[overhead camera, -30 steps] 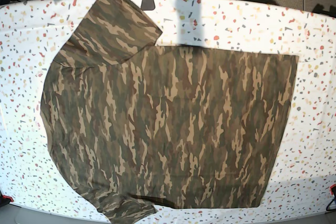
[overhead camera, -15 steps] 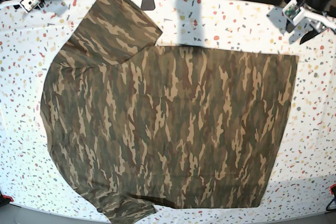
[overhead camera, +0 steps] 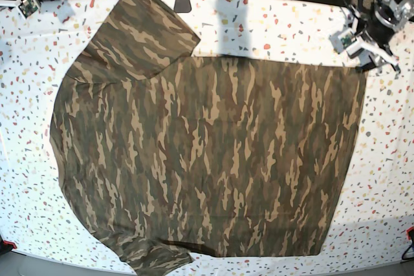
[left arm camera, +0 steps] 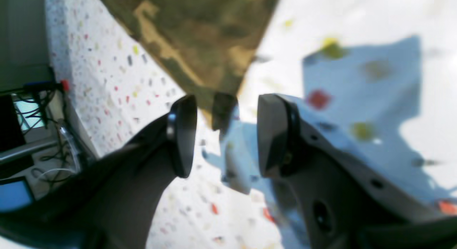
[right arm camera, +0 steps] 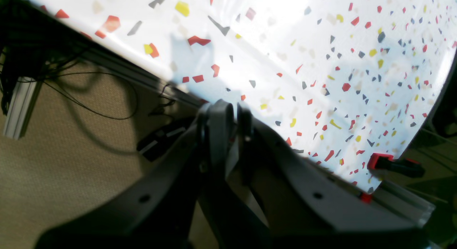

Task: Fold the T-shirt properly
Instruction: 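Move both grippers to the shirt edge by the robot and grasp it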

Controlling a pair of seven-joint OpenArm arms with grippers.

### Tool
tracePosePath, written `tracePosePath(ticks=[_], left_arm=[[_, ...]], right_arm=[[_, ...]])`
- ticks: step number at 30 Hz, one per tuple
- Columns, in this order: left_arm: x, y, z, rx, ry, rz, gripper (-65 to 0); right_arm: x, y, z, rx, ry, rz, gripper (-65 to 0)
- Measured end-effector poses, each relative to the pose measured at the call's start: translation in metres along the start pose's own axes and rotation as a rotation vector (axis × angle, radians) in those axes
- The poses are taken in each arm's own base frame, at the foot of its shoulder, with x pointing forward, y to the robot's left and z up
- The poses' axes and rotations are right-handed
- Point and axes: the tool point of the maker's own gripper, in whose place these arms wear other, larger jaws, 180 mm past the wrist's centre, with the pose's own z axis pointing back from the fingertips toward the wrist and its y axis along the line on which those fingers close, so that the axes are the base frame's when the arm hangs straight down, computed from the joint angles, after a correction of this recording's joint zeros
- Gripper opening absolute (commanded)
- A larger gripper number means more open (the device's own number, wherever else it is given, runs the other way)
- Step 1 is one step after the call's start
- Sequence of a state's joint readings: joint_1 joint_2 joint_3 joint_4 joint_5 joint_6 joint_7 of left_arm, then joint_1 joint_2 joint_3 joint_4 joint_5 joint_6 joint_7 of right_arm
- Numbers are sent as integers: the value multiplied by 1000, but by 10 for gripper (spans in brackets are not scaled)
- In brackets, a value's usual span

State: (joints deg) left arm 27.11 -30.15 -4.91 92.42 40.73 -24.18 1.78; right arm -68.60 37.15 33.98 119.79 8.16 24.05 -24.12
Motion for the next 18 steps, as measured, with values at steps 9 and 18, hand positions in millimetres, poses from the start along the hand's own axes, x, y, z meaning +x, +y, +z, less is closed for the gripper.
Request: tracePosePath(ticks=[9, 18], left_arm=[[-11, 10, -18, -26, 15, -69, -384], [-9, 7, -26, -43, 20, -72, -559]], right_arm=[[1, -5, 0, -31, -6, -41, -580], [0, -6, 0, -33, -2, -42, -579]])
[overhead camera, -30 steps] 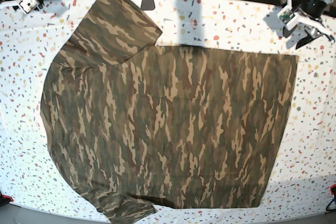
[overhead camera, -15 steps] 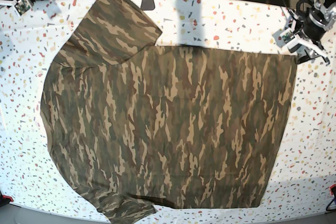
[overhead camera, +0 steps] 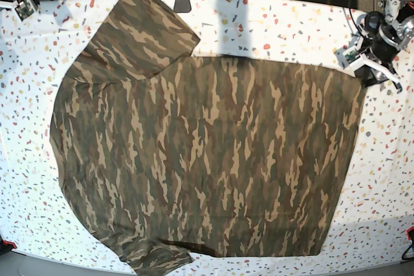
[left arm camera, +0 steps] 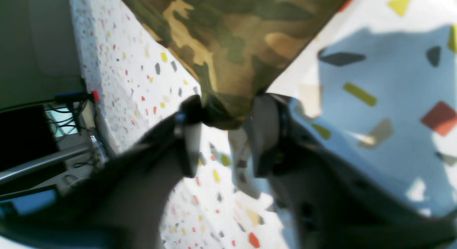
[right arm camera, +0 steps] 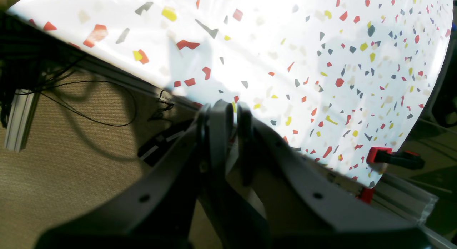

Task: Fold the T-shirt properly
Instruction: 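Move both grippers to the shirt edge by the robot and grasp it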

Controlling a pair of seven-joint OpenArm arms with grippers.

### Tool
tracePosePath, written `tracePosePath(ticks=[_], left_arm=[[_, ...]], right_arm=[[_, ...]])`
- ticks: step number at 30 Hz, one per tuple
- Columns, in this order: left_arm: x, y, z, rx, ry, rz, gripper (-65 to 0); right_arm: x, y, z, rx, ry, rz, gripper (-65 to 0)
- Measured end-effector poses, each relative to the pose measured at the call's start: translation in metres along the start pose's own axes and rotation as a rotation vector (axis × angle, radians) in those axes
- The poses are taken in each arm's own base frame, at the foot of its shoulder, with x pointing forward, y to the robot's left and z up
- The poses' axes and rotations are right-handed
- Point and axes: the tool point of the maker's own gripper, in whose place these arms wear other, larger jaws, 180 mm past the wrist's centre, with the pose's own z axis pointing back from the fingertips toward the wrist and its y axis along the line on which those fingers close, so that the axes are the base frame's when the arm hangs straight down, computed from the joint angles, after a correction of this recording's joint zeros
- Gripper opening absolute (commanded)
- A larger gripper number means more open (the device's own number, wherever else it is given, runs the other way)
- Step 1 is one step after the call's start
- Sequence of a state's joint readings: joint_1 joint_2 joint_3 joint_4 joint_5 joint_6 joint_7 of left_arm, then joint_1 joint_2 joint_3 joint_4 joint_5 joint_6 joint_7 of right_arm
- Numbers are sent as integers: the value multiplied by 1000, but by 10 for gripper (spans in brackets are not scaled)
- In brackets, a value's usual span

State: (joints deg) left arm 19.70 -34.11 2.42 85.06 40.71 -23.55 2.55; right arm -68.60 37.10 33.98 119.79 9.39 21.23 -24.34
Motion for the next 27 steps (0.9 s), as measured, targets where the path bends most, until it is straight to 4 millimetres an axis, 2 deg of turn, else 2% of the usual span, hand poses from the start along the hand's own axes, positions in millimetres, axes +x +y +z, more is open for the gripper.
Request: tracePosePath(ticks=[1, 2, 5, 9, 14, 18, 21, 27], left_arm=[[-1, -4, 0, -17, 9, 1, -625], [-2, -6, 0, -28, 16, 1, -650], [-6, -6, 0, -29, 40, 4, -650], [-9, -6, 0, -30, 59, 62, -650], [-8, -6, 0, -30, 54, 90, -650], [-7, -5, 0, -25, 51, 104, -650], [-8, -6, 0, -24, 64, 109, -650], [-7, -7, 0, -24, 65, 149, -650]], right_arm=[[0, 0, 0, 0, 0, 0, -579], [0, 0, 0, 0, 0, 0, -579], [1, 0, 0, -1, -7, 3, -579], [14, 0, 0, 3, -74, 8, -564], [21, 3, -3, 36, -91, 184, -374], [25, 5, -7, 44, -90, 277, -368], [33, 0, -12, -1, -105, 372, -368], [49, 26, -24, 13, -164, 489, -368]])
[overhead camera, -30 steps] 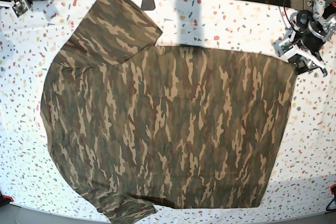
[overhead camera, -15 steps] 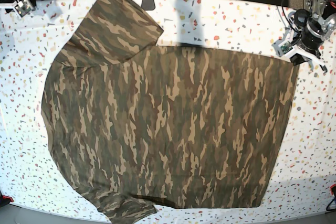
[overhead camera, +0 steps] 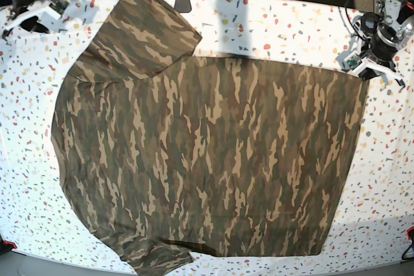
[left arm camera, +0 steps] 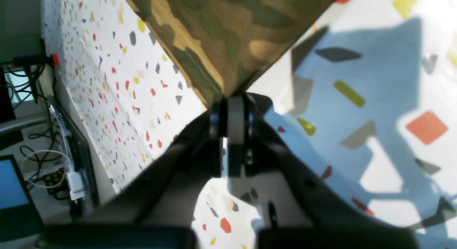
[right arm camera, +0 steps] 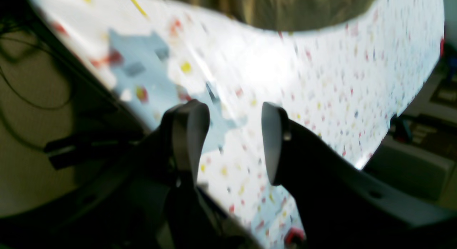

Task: Fold the T-shirt properly
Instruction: 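Move both grippers to the shirt edge by the robot and grasp it, then lift the grasped edge with both grippers and pull the shirt toward the robot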

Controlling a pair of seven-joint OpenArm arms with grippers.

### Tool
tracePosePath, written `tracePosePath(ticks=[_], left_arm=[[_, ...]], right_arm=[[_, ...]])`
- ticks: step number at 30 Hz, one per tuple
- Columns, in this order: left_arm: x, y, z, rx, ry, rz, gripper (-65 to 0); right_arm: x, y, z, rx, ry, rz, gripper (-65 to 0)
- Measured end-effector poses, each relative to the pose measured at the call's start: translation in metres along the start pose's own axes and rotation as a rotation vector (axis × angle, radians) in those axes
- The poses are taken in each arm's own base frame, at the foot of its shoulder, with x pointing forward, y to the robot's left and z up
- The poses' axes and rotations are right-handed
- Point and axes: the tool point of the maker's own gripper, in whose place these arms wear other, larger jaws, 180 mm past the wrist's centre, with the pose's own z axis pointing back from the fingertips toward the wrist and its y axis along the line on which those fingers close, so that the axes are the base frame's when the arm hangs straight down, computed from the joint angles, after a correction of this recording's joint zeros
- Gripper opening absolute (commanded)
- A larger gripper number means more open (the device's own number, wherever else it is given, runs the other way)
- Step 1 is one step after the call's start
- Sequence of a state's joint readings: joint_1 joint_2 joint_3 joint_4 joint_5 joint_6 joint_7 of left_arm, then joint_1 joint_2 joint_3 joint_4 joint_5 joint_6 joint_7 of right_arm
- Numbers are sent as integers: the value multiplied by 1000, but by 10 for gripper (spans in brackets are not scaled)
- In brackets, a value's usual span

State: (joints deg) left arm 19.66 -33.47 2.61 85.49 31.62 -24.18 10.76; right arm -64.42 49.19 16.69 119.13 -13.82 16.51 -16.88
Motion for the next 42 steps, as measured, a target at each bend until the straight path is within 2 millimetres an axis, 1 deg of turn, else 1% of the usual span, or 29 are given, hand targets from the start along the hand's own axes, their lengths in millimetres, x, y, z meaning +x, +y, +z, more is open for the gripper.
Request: tracePosePath(ticks=[4, 6, 9, 14, 19, 22, 26, 30, 31, 33, 39, 40, 42], left_arm=[[0, 0, 0, -2, -2, 14, -650], [-1, 0, 0, -1, 8, 17, -650], [-2, 1, 0, -1, 13, 19, -650], [-2, 0, 0, 0, 17, 21, -650], [-2, 1, 0, 0, 18, 21, -650], [-2, 1, 0, 0, 18, 21, -650], [-2, 1, 0, 0, 18, 21, -650], [-2, 0, 0, 0, 18, 21, -650], [-2, 1, 0, 0, 18, 21, -650], [-2, 0, 0, 0, 18, 21, -650], [-2, 1, 0, 0, 18, 21, -650], [-2, 1, 0, 0, 18, 21, -650], [-2, 1, 0, 0, 18, 21, -650]], right_arm=[[15, 10, -19, 8, -37, 28, -369], [18, 17, -27, 18, -34, 49, -369], [17, 26, -39, 34, -15, 86, -369], [6, 36, -60, 61, 18, 92, -369], [12, 31, -77, 47, 3, 98, -369], [15, 34, -87, 53, -1, 93, -369], [24, 30, -101, 29, -11, 100, -369], [32, 30, -105, 24, -21, 98, -369], [34, 26, -106, 12, -21, 98, -369], [37, 25, -108, 14, -30, 84, -369], [38, 25, -108, 19, -34, 79, -370], [38, 25, -108, 22, -33, 81, -375], [38, 27, -108, 29, -34, 82, -433]])
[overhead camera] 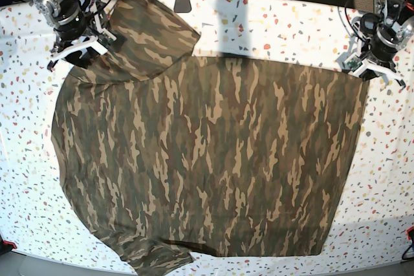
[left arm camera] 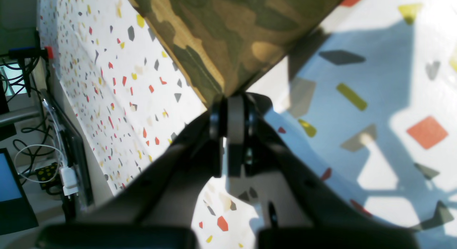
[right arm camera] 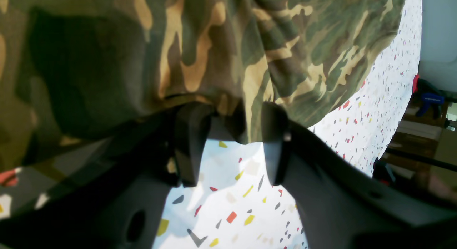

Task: Fold the T-shirt properly
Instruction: 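Lift the grasped edge with both grippers and pull the shirt toward the robot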

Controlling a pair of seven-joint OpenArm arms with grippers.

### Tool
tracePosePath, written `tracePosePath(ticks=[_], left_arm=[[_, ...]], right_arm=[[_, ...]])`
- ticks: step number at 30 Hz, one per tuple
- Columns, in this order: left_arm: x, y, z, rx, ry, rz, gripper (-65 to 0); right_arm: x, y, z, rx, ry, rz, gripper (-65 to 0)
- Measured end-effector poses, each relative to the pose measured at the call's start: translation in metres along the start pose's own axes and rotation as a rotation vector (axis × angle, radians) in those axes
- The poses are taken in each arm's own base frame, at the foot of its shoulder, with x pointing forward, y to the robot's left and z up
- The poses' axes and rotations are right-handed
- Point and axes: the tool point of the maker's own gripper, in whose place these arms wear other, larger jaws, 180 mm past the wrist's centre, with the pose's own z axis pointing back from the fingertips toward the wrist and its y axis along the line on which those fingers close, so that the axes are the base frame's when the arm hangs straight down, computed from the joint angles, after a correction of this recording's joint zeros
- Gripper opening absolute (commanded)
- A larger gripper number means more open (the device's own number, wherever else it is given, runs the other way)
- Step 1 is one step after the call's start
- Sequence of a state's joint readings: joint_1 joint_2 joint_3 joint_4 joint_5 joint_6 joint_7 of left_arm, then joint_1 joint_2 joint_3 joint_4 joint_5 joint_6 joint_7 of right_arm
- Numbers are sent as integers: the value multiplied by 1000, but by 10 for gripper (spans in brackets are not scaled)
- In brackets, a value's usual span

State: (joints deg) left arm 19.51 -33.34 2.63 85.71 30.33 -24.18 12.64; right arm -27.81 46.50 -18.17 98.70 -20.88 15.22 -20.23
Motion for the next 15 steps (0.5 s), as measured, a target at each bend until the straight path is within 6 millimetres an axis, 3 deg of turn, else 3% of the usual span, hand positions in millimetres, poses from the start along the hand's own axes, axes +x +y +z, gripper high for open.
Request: tracePosePath(ticks=[8, 15], left_arm=[[2, -2, 0, -10, -14, 55, -650], [2, -1, 0, -20, -10, 137, -650]], right_arm=[[0, 12, 0, 63, 6, -132, -650], [0, 4, 0, 17, 7, -251, -650]])
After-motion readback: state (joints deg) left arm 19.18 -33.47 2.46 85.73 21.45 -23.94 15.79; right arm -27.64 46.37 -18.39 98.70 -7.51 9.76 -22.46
